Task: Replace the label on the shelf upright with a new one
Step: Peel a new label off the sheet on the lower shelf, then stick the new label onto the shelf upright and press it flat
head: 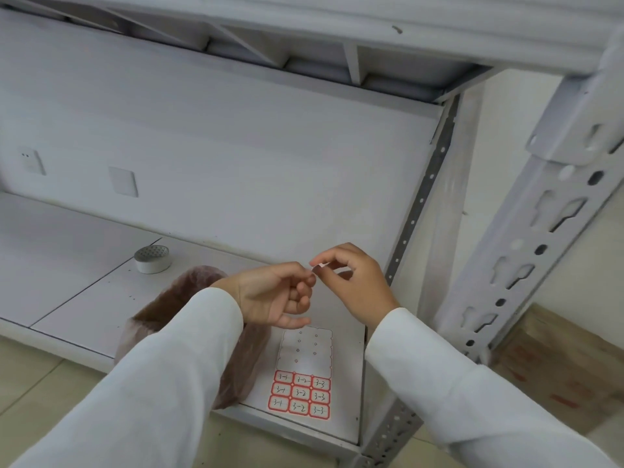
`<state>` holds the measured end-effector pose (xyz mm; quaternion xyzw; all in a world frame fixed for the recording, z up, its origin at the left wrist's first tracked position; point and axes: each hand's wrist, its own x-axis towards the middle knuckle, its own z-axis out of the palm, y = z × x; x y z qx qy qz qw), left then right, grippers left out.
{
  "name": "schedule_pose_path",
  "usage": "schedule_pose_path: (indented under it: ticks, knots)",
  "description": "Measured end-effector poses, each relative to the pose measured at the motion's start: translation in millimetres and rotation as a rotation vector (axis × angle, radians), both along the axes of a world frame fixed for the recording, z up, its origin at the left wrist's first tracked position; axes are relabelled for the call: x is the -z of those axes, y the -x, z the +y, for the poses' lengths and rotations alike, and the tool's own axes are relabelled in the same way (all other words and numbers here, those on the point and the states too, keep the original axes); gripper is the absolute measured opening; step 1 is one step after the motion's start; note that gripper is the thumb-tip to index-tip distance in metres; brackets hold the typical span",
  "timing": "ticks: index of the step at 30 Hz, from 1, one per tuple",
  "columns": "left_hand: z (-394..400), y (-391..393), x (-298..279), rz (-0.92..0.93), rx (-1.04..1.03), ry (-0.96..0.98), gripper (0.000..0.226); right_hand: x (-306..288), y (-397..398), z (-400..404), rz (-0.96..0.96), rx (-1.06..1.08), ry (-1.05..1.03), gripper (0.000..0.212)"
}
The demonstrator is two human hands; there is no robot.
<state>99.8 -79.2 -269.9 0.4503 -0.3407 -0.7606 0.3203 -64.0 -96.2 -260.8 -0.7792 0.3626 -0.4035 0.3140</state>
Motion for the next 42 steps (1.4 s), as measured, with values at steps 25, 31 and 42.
schedule_pose_path:
  ticks: [25,31,42]
  knots:
    - [98,68,-187,-0.373,-0.118,0.894,0.003,-210,96,120,0.716,0.121,-0.008,0.02]
    - [118,103,-215,-0.662,-0.108,1.249,0.009,-239,120,136,0.77,0.173,0.061,0.023]
    - [121,131,-237,-0.874,-0.103,1.386,0.005,-254,144,147,0.74,0.25,0.145,0.024]
